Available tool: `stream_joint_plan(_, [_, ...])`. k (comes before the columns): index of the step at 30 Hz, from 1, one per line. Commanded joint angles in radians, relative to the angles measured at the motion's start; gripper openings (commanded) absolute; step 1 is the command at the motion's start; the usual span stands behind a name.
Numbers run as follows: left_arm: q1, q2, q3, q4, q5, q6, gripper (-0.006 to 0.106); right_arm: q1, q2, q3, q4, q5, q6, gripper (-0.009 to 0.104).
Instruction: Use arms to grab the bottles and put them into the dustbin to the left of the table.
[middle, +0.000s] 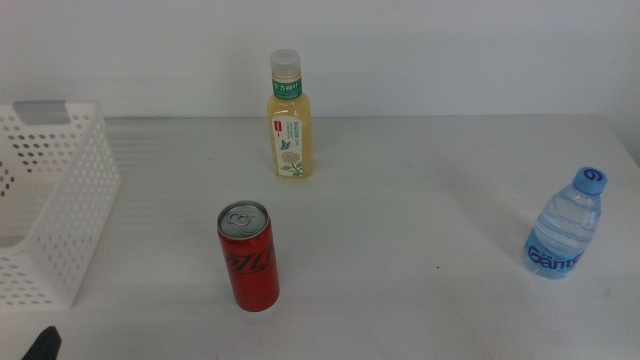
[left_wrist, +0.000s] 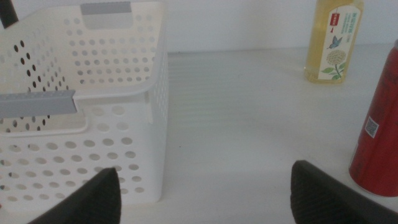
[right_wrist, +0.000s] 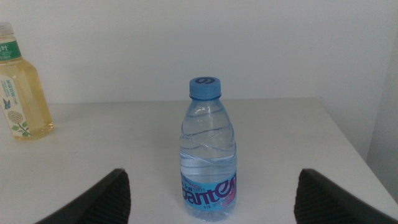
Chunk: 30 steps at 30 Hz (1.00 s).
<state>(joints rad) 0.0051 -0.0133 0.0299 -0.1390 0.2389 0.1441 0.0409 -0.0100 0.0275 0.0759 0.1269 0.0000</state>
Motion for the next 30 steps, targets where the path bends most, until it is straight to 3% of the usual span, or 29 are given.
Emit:
stream_joint_plan(1, [-0.002,-0.014,0.006,0.006,-0.082,-0.012,0.089,-0.005,-0.027,-0.007,-0.003,-0.077,-0.008,0.076])
stream_joint_plan(8, [-0.002,-0.013,0.004,0.003,-0.1,-0.014,0.089,-0.005,-0.027,-0.007,-0.003,-0.077,-0.008,0.076])
stream_joint_plan(13, [-0.023,0.048,0.004,-0.078,-0.153,-0.013,0.089,-0.005,-0.027,-0.007,-0.003,-0.077,-0.008,0.076])
stream_joint_plan(18, [-0.115,0.182,0.004,-0.104,-0.228,-0.013,0.089,-0.005,-0.027,-0.007,-0.003,-0.077,-0.008,0.076])
stream_joint_plan(30, [-0.415,0.579,0.004,-0.059,-0.635,-0.011,0.089,-0.005,-0.027,-0.007,-0.003,-0.077,-0.008,0.076])
